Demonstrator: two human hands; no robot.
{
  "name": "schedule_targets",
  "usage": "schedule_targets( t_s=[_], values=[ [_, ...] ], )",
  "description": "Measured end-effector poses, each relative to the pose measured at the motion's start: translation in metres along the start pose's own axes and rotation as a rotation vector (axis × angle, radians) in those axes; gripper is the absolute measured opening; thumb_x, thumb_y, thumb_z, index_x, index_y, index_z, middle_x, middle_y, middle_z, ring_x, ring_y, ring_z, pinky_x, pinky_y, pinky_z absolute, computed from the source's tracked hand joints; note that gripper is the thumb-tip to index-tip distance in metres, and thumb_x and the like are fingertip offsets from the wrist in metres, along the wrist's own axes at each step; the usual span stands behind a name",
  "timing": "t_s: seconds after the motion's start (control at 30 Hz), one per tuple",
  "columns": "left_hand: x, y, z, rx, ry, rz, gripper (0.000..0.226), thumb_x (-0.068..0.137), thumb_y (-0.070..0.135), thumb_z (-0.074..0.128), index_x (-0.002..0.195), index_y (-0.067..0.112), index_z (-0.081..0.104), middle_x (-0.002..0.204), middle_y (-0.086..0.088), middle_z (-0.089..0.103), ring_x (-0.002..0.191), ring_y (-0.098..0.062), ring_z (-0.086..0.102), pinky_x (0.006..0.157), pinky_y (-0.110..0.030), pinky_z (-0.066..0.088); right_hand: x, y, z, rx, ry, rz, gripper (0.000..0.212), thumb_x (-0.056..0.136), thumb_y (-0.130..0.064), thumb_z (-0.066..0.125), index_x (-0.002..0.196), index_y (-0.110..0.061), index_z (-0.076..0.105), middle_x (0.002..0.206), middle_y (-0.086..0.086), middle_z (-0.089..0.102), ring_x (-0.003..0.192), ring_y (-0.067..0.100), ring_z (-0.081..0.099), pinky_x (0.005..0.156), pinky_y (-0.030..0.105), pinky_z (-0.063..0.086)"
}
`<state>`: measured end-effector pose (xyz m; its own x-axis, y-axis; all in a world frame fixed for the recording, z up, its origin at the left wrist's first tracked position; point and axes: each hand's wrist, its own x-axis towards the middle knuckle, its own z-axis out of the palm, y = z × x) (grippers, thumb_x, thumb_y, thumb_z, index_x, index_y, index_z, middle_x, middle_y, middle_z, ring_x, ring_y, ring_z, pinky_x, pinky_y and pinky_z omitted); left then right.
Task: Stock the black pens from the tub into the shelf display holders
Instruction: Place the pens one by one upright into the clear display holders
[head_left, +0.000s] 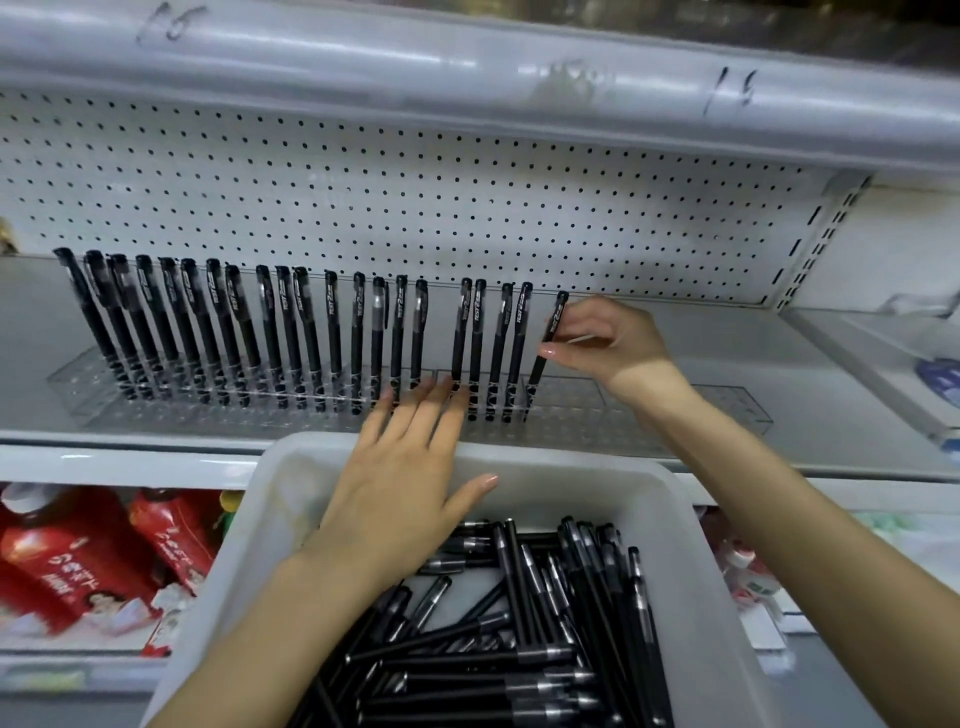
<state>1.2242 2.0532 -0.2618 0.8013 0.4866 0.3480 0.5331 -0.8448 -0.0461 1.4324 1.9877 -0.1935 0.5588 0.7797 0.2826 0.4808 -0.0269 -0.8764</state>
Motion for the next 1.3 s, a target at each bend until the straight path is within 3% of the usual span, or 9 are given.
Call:
schedule_targets(
  t_s=[0.13,0.27,0.4,0.47,0.67,0.8,0.87,1.0,1.3],
  values=[
    [-0.001,0.001,-0.003,0.023,-0.005,0.018,0.078,0.092,0.065,0.018,0.142,0.008,0.038,0.146,-0.008,0.041,0.138,-0.022,0.033,0.115,-0.043,0.020,-0.005,0.002,-0.004,-0.027,0.006,-0.009,0.029,0.068,-0.010,0.082,0.090,-0.015,0.063,0.087,-0.004,0.068,0.084,0.007,0.065,0.083,0.017,0.049],
    [-0.001,0.003,-0.006,0.000,-0.049,0.013,0.083,0.091,0.067,0.012,0.145,0.008,0.032,0.149,-0.010,0.035,0.140,-0.023,0.029,0.116,-0.043,0.017,-0.017,-0.001,-0.010,0.028,0.079,0.013,0.028,0.070,-0.008,0.080,0.091,-0.016,0.064,0.086,-0.003,0.068,0.081,0.003,0.064,0.070,0.011,0.050],
    [-0.002,0.002,-0.012,-0.042,-0.064,0.010,0.085,0.081,0.071,-0.008,0.146,0.017,-0.011,0.157,0.000,-0.005,0.145,-0.014,-0.006,0.115,-0.040,-0.009,-0.040,-0.014,-0.014,0.067,0.087,0.042,0.026,0.073,-0.012,0.079,0.093,-0.019,0.064,0.093,0.001,0.070,0.083,0.012,0.065,0.076,0.027,0.053],
    [-0.003,0.000,-0.017,-0.062,-0.068,0.001,0.081,0.083,0.072,-0.005,0.144,0.020,-0.019,0.157,0.003,-0.013,0.143,-0.011,-0.014,0.115,-0.039,-0.013,-0.055,-0.024,-0.009,0.045,0.007,0.035,0.025,0.074,-0.015,0.078,0.095,-0.018,0.065,0.093,0.000,0.070,0.083,0.012,0.065,0.075,0.030,0.055],
    [-0.031,-0.016,-0.042,-0.173,-0.162,-0.113,0.084,0.082,0.068,0.007,0.151,0.021,0.003,0.159,0.002,0.004,0.145,-0.011,-0.001,0.118,-0.039,-0.004,-0.100,-0.022,0.023,0.080,-0.348,0.075,0.016,0.073,-0.006,0.076,0.086,-0.012,0.068,0.080,0.002,0.068,0.069,0.007,0.063,0.066,0.020,0.054],
    [-0.062,-0.037,-0.044,-0.190,-0.190,-0.207,0.082,0.083,0.069,0.009,0.151,0.023,0.012,0.159,0.002,0.006,0.145,-0.010,-0.001,0.116,-0.038,-0.008,-0.118,0.002,0.049,-0.047,-0.522,0.075,0.015,0.072,-0.008,0.078,0.085,-0.014,0.071,0.083,0.002,0.070,0.073,0.002,0.062,0.072,0.014,0.050],
    [-0.076,-0.043,-0.043,-0.205,-0.181,-0.253,0.082,0.086,0.073,0.009,0.151,0.022,0.015,0.159,0.001,0.008,0.145,-0.011,0.000,0.116,-0.038,-0.006,-0.123,0.011,0.061,-0.126,-0.600,0.065,0.014,0.073,-0.012,0.078,0.086,-0.011,0.073,0.085,0.002,0.072,0.074,0.002,0.063,0.076,0.019,0.051],
    [-0.092,-0.041,-0.043,-0.239,-0.146,-0.299,0.087,0.084,0.075,0.009,0.151,0.020,0.016,0.159,0.000,0.008,0.145,-0.011,0.000,0.117,-0.037,0.000,-0.131,0.023,0.078,-0.298,-0.697,0.006,0.015,0.072,-0.025,0.080,0.083,-0.016,0.075,0.073,-0.012,0.068,0.067,-0.004,0.061,0.071,0.016,0.049],
    [-0.092,-0.035,-0.042,-0.270,-0.130,-0.312,0.083,0.083,0.066,0.017,0.151,0.018,0.013,0.159,-0.001,0.007,0.145,-0.011,-0.001,0.118,-0.035,0.009,-0.139,0.034,0.088,-0.389,-0.766,-0.053,0.009,0.077,-0.029,0.076,0.080,-0.021,0.073,0.079,-0.008,0.068,0.075,0.004,0.060,0.075,0.026,0.049]
  ],
)
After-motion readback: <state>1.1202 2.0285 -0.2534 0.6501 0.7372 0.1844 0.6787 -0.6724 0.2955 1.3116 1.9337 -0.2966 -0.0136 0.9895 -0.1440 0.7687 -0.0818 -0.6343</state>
